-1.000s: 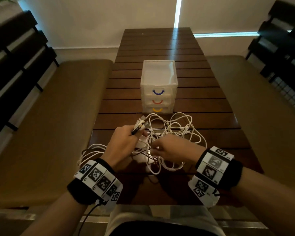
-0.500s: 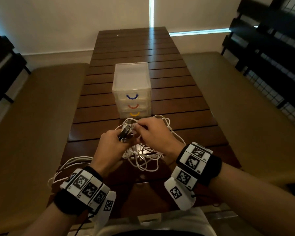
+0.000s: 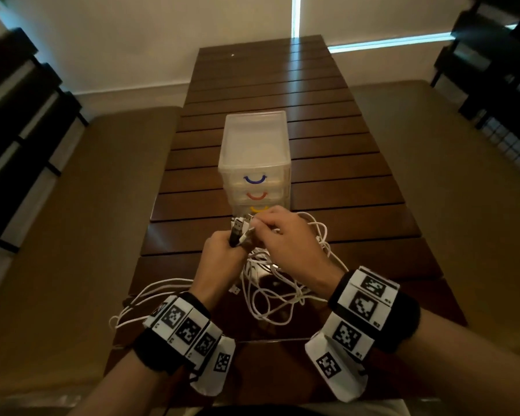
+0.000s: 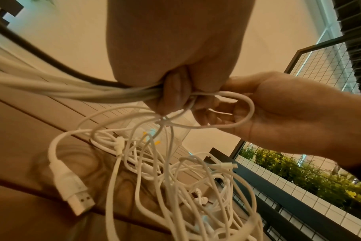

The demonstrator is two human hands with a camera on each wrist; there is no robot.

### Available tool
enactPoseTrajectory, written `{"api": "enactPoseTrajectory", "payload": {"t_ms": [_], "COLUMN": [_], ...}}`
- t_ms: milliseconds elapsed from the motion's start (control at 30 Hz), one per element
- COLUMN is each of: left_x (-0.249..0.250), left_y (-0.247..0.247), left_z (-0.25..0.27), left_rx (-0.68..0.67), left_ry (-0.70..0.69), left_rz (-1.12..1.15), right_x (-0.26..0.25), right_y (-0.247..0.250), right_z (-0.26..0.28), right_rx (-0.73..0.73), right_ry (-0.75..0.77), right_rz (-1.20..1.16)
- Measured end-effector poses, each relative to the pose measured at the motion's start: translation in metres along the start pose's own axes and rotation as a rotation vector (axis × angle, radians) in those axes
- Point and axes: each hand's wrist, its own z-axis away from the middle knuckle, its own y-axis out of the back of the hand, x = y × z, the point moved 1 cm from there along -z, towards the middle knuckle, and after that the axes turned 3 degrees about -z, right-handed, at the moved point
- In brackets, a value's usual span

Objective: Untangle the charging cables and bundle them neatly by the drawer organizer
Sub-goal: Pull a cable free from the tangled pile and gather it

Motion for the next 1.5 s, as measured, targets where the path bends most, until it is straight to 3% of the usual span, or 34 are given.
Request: {"api": "enactPoseTrajectory", "payload": {"t_ms": [200, 300, 533, 833, 967, 1067, 1200, 1333, 1500], "left_x": [-0.005, -0.013, -0.023, -0.019, -0.017, -0.017, -0.015, -0.025, -0.032], "left_y": [0.008, 0.019, 0.044, 0.047, 0.044, 0.045, 0.049, 0.048, 0.045], "left_z": [0.002, 0.01, 0.01, 0.019, 0.02, 0.022, 0.024, 0.025, 0.029], "left_rx": [0.067, 0.126, 0.139, 0.117, 0.098, 0.047, 0.096, 0.05, 0.026], "left_ry": [-0.022, -0.026, -0.015, -0.021, -0.098, -0.147, -0.141, -0.115, -0.15], "left_rz": [0.071, 0.072, 0.16, 0.215, 0.21, 0.223, 0.275, 0.152, 0.011], "right_x": [-0.001, 0.001, 0.004, 0.004, 0.005, 0.005, 0.003, -0.001, 0.004], "right_y": [-0.022, -0.046, -0.053, -0.042, -0.042, -0.04, -0.034, -0.031, -0.029], "right_z": [0.009, 0.012, 0.032, 0.026, 0.029, 0.029, 0.03, 0.029, 0.026], "right_rx": [0.134, 0.12, -0.162, -0.223, -0.244, -0.198, -0.127, -0.129, -0.216], "right_ry": [-0.116, -0.135, 0.151, 0.152, 0.135, 0.041, -0.102, -0.19, -0.154], "right_rz": [-0.23, -0.305, 0.298, 0.418, 0.384, 0.252, -0.008, -0.196, -0.079]}}
